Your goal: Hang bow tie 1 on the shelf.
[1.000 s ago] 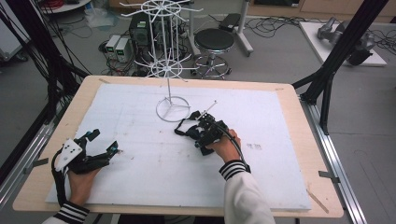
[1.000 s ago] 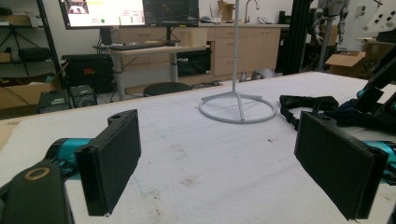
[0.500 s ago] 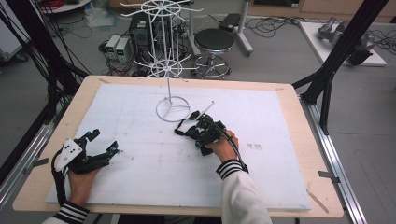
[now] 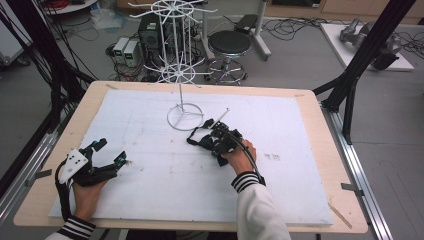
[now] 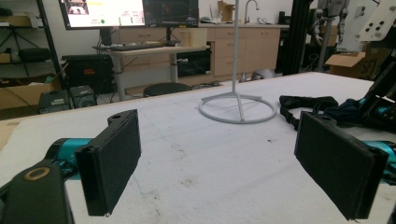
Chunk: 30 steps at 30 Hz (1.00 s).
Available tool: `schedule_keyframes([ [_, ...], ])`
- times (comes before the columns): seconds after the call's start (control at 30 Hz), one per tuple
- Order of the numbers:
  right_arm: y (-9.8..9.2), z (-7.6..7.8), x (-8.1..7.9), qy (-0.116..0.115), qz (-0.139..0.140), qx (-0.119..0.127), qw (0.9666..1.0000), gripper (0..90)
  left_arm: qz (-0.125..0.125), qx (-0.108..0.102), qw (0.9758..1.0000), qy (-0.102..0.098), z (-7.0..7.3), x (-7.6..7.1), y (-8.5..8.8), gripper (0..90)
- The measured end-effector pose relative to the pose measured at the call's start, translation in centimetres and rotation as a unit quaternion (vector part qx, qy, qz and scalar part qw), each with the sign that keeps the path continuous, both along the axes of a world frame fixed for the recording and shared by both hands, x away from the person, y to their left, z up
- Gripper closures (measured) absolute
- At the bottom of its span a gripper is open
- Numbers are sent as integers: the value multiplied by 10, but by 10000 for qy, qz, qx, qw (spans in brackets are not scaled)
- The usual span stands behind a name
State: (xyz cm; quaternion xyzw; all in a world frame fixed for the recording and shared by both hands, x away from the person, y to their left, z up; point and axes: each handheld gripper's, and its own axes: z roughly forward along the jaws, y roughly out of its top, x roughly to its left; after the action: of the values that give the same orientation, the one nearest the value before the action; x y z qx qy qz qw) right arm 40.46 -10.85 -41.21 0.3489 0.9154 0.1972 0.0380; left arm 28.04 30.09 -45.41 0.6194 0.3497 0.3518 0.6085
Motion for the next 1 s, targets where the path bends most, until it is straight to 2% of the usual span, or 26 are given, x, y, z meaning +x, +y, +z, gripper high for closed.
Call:
schedule_keyframes([
  [0.1, -3, 3, 0, -11, -49, 47, 10000, 758, -1, -1, 10000, -1, 0, 0, 0, 150],
  [0.13, -5, 5, -1, -15, -107, 171, 9998, 758, -1, 1, 10000, -1, 0, 0, 0, 150],
  [0.27, -7, 7, -2, -41, -93, 237, 9997, 758, -1, 1, 10000, 0, 0, 0, 0, 150],
  [0.57, -11, 18, -7, -243, -94, 592, 9979, 758, -2, 0, 10000, -1, 0, 0, 0, 150],
  [0.6, -12, 20, -7, -280, -86, 662, 9974, 758, -1, 1, 10000, 0, 0, 0, 0, 150],
  [0.63, -16, 24, -7, -359, -115, 840, 9957, 758, -1, -1, 10000, -1, 0, 0, 0, 150],
  [0.7, -17, 25, -7, -370, -129, 913, 9951, 758, -5, 0, 10000, 3, 0, 0, 0, 150],
  [0.8, -23, 31, -9, -506, -161, 1190, 9915, 758, -6, -4, 10000, 5, 0, 0, 0, 150],
  [0.83, -23, 31, -9, -506, -161, 1190, 9915, 758, -5, -5, 10000, 5, 0, 0, 0, 150],
  [0.87, -25, 34, -9, -579, -192, 1304, 9896, 758, -2, -5, 10000, 3, 0, 0, 0, 150],
  [0.9, -25, 34, -9, -579, -192, 1304, 9896, 758, -3, -3, 10000, 4, 0, 0, 0, 150],
  [1.0, -29, 37, -10, -597, -201, 1523, 9863, 758, -4, -2, 10000, 6, 0, 0, 0, 150],
])
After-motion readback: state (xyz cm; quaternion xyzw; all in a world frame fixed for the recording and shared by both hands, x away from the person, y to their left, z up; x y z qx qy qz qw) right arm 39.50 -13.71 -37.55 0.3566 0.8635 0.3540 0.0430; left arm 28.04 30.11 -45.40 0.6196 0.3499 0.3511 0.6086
